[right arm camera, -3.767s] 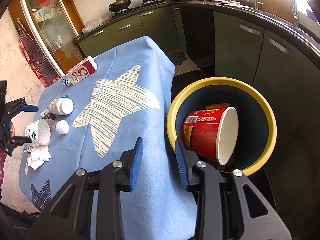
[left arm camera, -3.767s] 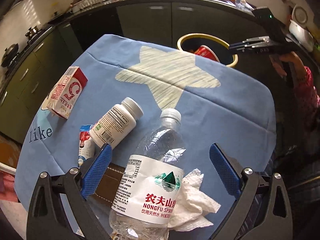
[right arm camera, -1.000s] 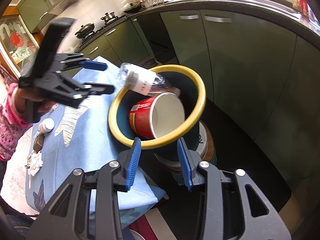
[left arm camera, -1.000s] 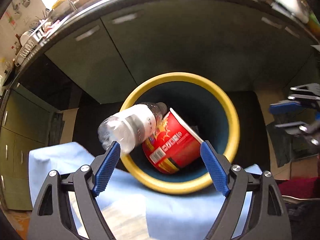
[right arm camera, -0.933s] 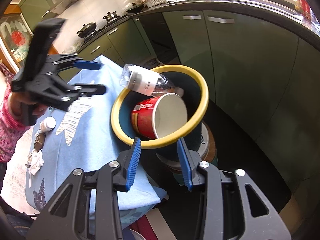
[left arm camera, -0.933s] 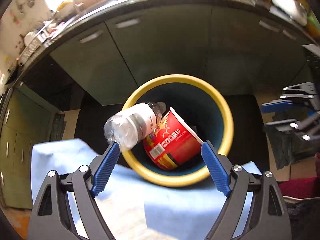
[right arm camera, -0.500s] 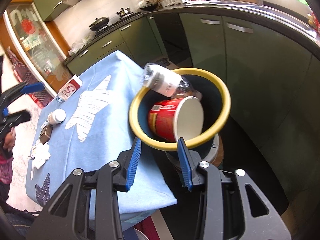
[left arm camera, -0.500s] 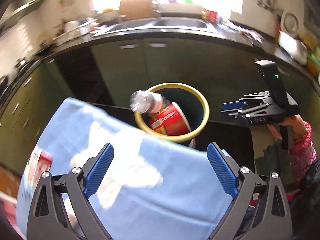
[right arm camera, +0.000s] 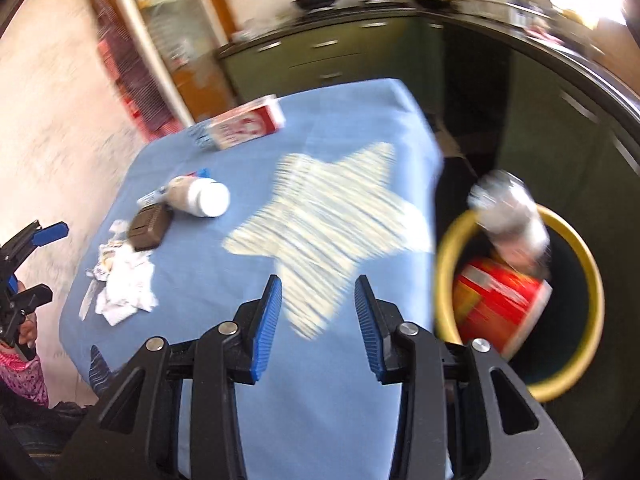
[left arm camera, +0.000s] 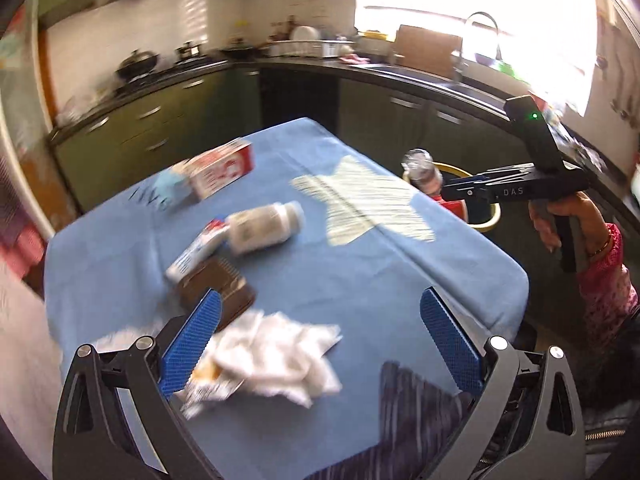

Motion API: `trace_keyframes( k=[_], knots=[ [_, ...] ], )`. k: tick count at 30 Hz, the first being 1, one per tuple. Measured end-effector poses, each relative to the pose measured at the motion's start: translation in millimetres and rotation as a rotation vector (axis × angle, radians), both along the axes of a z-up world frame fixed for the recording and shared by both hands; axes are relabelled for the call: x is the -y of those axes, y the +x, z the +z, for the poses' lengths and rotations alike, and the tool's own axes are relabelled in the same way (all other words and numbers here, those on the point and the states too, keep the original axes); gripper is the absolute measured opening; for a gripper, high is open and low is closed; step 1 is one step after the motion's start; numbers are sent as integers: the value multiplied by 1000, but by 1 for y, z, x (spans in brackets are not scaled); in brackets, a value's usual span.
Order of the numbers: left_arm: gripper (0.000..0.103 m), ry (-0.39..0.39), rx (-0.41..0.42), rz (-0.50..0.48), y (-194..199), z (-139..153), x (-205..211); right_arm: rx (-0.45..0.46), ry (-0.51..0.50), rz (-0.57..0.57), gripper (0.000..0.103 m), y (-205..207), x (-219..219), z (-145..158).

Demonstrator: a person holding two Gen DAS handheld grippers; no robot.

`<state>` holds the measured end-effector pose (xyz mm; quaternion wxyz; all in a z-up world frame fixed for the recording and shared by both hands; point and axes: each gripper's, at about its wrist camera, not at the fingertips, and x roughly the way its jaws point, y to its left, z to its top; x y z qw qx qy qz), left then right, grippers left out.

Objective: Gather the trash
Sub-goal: 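Grasp the white supplement bottle with the right gripper and lift, then carry the supplement bottle over the bin and open the right gripper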

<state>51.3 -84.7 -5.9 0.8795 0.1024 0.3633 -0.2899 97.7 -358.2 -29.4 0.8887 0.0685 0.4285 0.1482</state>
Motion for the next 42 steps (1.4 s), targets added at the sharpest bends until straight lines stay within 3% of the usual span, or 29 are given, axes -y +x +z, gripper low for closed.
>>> trace_keyframes(
  k=[2, 4, 8, 10, 13, 16, 24, 33, 42],
  knots=[
    [98, -32, -7, 38, -3, -4, -22, -5, -27, 101, 38, 21, -33, 4],
    [98, -55, -2, 73, -4, -7, -37, -11, -59, 194, 48, 38, -64, 6],
    [98, -73, 16, 116, -5, -13, -58, 0, -94, 402, 58, 73, -120, 8],
    [98, -87, 4, 124, -4, -16, -63, 20, -156, 476, 68, 89, -140, 3],
    [98, -96, -14, 131, -4, -23, -66, 10, -196, 525, 69, 112, -152, -9],
    [98, -96, -22, 127, -2, -28, -68, -29, -159, 568, 69, 130, -160, -20],
    [98, -112, -49, 116, 8, -39, -61, -60, -118, 626, 68, 142, -172, -37],
    [98, -123, -69, 101, 7, -45, -51, -36, -121, 621, 46, 126, -175, -42],
    [98, -138, -67, 95, -1, -46, -48, 13, -100, 555, 46, 97, -164, -33]
  ],
)
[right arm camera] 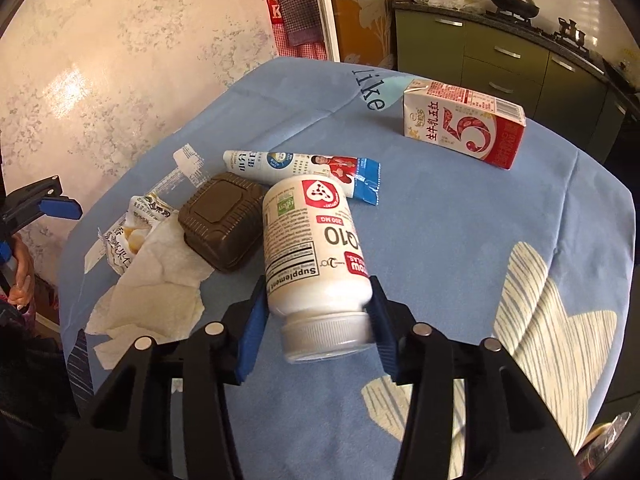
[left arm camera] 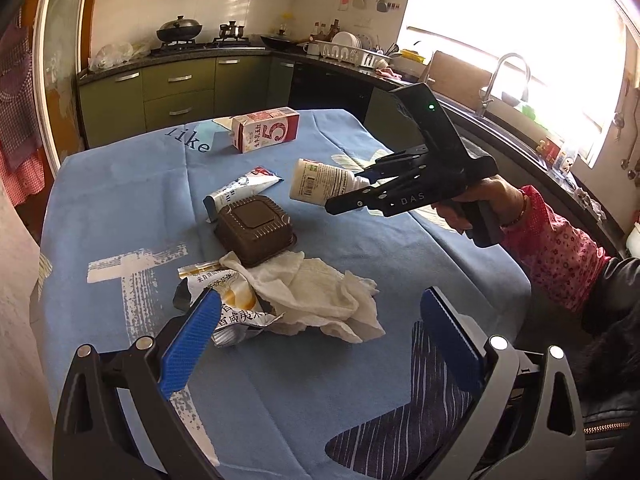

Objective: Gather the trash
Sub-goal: 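Carry the supplement bottle over the bin and open the right gripper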

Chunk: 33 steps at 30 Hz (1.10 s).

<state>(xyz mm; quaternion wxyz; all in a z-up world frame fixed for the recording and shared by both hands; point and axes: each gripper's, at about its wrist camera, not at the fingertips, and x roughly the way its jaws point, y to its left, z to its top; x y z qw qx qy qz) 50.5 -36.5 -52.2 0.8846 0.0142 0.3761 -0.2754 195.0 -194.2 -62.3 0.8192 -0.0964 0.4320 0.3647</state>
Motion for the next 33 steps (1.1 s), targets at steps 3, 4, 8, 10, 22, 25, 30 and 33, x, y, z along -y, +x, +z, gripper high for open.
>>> trace_keyframes(
  k=[3, 4, 8, 10, 22, 25, 30, 33],
  knots=[
    [98, -5, 4, -5, -3, 0, 2, 26, 11, -48, 46, -18, 15, 10],
    [98, -8, 5, -9, -3, 0, 4, 37, 11, -68, 46, -24, 22, 13],
    [98, -19, 6, -30, -6, 0, 11, 66, -4, -217, 46, -56, 74, 25],
    [98, -27, 7, -50, -7, -1, 18, 67, -20, -302, 46, -70, 105, 27],
    [98, -33, 0, -128, -7, -2, 51, -152, -332, -889, 46, -109, 318, -16],
    [98, -23, -2, -135, -8, -1, 55, -223, -413, -935, 46, -99, 337, -36],
    [98, -17, 0, -128, -7, 1, 55, -303, -489, -949, 46, -80, 348, -60],
    [98, -16, -2, -127, -7, 1, 55, -336, -517, -953, 46, -70, 349, -72]
  ],
)
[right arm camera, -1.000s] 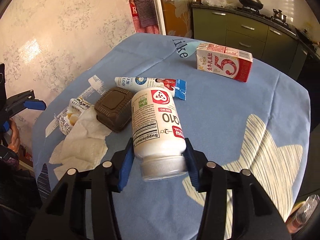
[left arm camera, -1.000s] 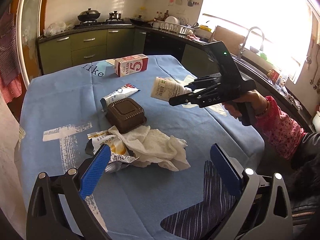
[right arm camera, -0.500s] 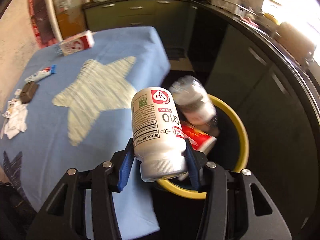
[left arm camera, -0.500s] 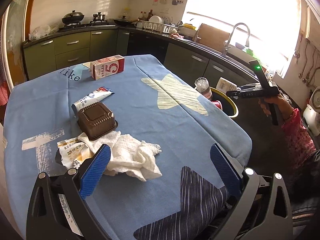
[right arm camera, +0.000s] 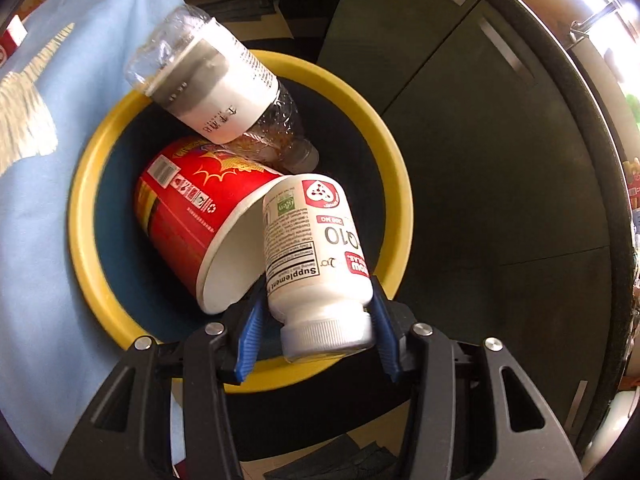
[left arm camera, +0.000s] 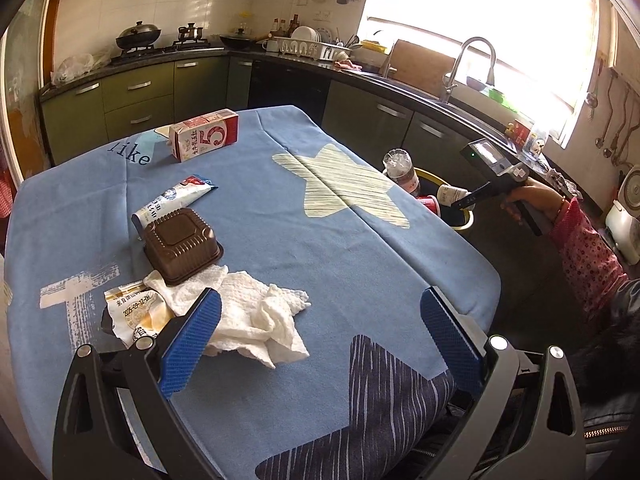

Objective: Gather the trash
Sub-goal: 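Carry the supplement bottle over the bin and open the right gripper, then grasp the brown square plastic box with the left gripper and lift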

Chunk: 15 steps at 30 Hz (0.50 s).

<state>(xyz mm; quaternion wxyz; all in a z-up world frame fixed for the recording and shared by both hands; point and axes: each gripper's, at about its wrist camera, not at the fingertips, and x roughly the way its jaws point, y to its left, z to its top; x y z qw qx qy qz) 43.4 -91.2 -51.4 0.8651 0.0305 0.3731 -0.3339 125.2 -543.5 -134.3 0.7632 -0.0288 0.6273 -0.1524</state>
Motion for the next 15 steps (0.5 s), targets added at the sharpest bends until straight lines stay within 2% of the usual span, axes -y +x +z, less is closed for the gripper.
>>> trace_keyframes(
  k=[2, 3, 8, 15],
  knots=[
    [98, 4, 0, -3, 0, 0, 0, 15, 9, -1, 54, 4, -2, 1],
    [98, 6, 0, -4, -1, -1, 0, 36, 9, -3, 61, 6, -4, 6],
    [98, 4, 1, -2, -1, 0, -1, 125, 20, 12, 62, -3, -16, 34],
    [98, -1, 0, 3, 0, -1, -4, 251, 66, 80, 62, -32, -57, 69]
  ],
)
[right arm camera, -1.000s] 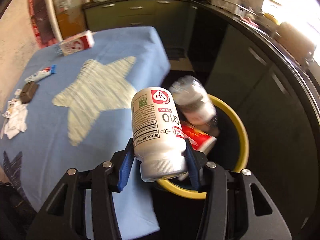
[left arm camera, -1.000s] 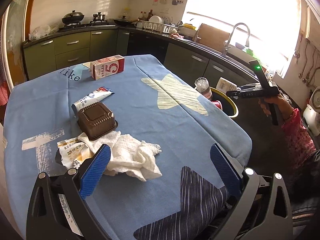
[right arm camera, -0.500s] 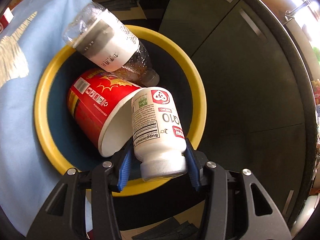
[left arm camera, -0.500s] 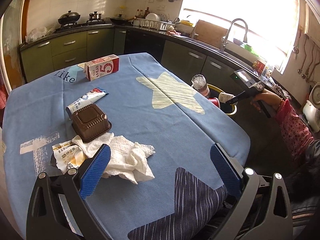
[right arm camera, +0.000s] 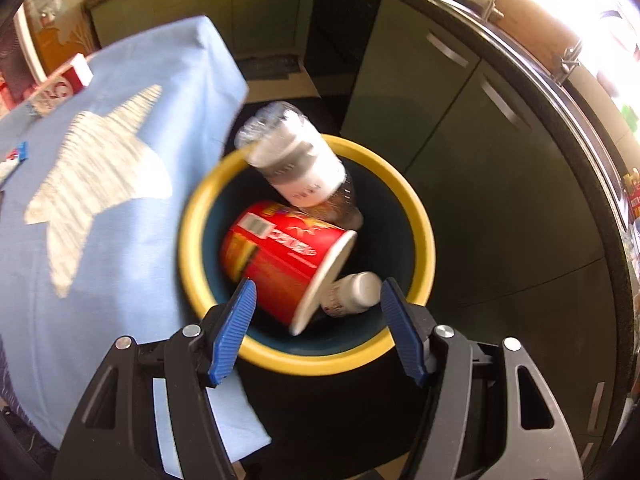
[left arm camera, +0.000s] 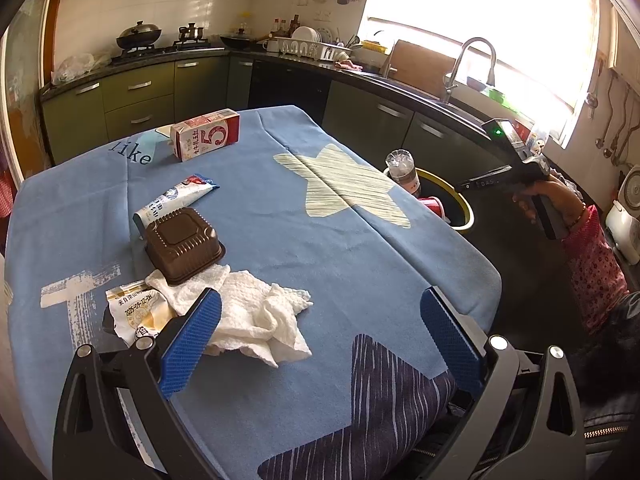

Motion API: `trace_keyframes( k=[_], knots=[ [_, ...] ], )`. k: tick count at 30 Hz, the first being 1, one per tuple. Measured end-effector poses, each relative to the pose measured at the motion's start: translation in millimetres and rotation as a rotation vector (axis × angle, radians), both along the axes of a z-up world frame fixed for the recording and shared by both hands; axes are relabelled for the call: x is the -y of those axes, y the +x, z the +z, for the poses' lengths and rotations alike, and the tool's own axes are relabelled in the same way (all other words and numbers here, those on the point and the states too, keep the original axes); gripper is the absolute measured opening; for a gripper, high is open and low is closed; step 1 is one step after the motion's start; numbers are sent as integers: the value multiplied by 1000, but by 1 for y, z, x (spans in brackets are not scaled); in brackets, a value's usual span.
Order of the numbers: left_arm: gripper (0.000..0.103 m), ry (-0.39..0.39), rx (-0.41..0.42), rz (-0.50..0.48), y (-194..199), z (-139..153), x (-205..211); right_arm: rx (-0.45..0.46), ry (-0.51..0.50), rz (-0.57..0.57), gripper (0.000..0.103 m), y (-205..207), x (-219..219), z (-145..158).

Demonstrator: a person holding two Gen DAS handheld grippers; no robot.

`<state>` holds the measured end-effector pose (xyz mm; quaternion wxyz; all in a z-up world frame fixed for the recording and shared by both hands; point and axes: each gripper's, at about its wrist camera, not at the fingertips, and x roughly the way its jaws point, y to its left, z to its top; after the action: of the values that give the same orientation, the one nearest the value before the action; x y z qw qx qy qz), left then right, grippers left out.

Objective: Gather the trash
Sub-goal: 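Grasp the brown square plastic box with the left gripper and lift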

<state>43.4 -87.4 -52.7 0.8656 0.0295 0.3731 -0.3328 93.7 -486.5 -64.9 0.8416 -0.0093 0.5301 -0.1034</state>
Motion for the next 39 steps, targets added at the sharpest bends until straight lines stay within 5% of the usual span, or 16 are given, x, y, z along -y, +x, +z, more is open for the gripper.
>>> trace_keyframes(
  k=[8, 16, 21, 28, 39],
  knots=[
    [98, 55, -30, 103, 26, 9, -19, 93, 98, 105, 62, -24, -56, 12],
    [98, 68, -218, 231, 91, -3, -27, 125, 161, 139, 62, -31, -75, 3],
    [98, 96, -267, 322, 123, -22, -13, 139, 205, 154, 63, -33, -78, -5],
    [83, 176, -273, 450, 156, -44, -5, 161, 261, 151, 65, -38, -67, -12],
    [65, 249, -274, 467, 157, -54, 8, 157, 323, 146, 65, -40, -51, -31]
  ],
)
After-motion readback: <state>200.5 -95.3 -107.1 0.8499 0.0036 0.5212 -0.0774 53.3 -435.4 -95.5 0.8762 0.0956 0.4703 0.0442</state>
